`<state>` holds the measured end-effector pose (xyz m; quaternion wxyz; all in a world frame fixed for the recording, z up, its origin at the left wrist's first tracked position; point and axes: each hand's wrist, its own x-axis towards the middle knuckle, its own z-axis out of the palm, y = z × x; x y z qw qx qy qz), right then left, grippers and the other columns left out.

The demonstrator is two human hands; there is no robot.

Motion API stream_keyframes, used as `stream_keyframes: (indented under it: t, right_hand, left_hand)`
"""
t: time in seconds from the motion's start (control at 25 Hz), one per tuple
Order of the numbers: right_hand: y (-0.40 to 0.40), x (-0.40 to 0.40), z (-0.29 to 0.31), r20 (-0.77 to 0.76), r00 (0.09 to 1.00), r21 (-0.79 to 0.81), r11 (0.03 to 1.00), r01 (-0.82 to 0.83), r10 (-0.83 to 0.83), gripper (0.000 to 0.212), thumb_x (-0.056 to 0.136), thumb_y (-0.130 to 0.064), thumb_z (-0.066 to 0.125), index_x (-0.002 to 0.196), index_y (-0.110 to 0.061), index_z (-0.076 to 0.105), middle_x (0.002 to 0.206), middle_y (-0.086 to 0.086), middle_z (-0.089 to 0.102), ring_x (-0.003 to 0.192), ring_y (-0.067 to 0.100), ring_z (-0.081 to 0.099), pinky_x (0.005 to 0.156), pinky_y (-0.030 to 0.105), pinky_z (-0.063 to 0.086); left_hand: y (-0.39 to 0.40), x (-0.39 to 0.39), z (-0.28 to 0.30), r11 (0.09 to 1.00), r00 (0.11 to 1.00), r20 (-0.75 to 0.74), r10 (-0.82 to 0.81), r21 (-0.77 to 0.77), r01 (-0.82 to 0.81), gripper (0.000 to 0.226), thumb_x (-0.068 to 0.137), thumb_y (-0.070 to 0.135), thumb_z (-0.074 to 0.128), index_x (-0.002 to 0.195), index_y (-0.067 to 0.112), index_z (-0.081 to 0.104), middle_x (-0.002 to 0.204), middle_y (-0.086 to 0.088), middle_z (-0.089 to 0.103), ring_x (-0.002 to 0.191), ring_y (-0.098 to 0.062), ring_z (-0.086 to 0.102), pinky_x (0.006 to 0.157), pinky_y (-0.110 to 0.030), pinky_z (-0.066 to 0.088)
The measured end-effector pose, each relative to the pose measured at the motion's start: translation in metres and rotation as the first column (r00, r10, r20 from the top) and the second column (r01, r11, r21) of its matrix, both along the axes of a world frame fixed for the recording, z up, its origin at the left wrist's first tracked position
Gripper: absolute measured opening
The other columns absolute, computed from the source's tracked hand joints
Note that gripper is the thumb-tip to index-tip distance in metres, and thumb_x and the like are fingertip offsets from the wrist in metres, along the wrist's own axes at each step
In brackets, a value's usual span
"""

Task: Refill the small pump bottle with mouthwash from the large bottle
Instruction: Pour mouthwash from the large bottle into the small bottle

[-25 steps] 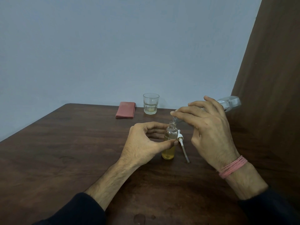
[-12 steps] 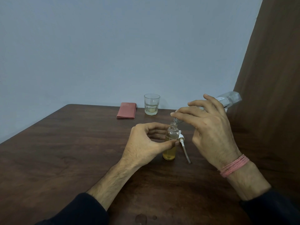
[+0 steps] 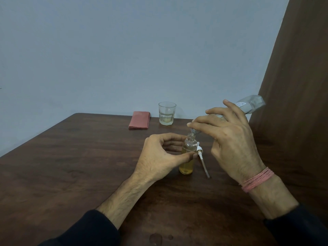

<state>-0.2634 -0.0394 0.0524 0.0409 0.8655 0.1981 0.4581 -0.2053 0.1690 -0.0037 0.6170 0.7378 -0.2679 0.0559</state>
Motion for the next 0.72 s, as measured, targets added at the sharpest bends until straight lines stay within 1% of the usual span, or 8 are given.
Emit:
stream_keyframes:
  t: [0.28,0.48,0.6,0.72]
  right_hand:
    - [-0.001,0.002,0.003,0.002,0.999,-0.011,0.999,-0.038,0.038,0.057,0.077,0.001,0.056,0.123,-0.021,0.082,0.120,-0.004,0.079,0.122,0.035,0.068,0.123,0.066,0.034]
    - [-0.002,0.002,0.007,0.001,0.999,-0.064,0.997,-0.047,0.047,0.054,0.080,0.001,0.056,0.122,-0.021,0.082,0.119,-0.005,0.080,0.122,0.037,0.068,0.123,0.064,0.034]
    - [-0.003,0.004,0.010,0.014,0.999,-0.112,0.992,-0.050,0.052,0.054,0.086,-0.007,0.043,0.121,-0.022,0.082,0.120,-0.007,0.080,0.121,0.036,0.069,0.124,0.061,0.033]
    - [-0.003,0.006,0.015,0.014,0.997,-0.151,0.986,-0.070,0.073,0.055,0.088,-0.010,0.039,0.119,-0.021,0.083,0.118,-0.006,0.080,0.120,0.036,0.070,0.123,0.058,0.031]
  left_hand:
    - [0.000,0.001,-0.001,1.000,1.000,-0.002,-0.003,0.001,0.003,0.050,0.075,0.028,0.108,0.120,0.020,0.088,0.109,0.008,0.091,0.104,-0.007,0.088,0.099,-0.038,0.071]
    - [0.000,-0.001,0.000,1.000,1.000,0.008,-0.004,0.004,0.004,0.047,0.076,0.028,0.107,0.118,0.023,0.088,0.107,0.011,0.091,0.102,-0.004,0.087,0.098,-0.031,0.070]
    - [0.001,-0.002,0.002,1.000,1.000,0.005,-0.010,-0.002,0.010,0.046,0.075,0.027,0.107,0.116,0.026,0.088,0.107,0.012,0.091,0.101,-0.002,0.087,0.096,-0.026,0.069]
    - [0.001,-0.003,0.003,1.000,1.000,0.005,-0.012,0.001,0.012,0.044,0.075,0.027,0.107,0.114,0.030,0.087,0.107,0.015,0.090,0.101,0.000,0.086,0.094,-0.022,0.068]
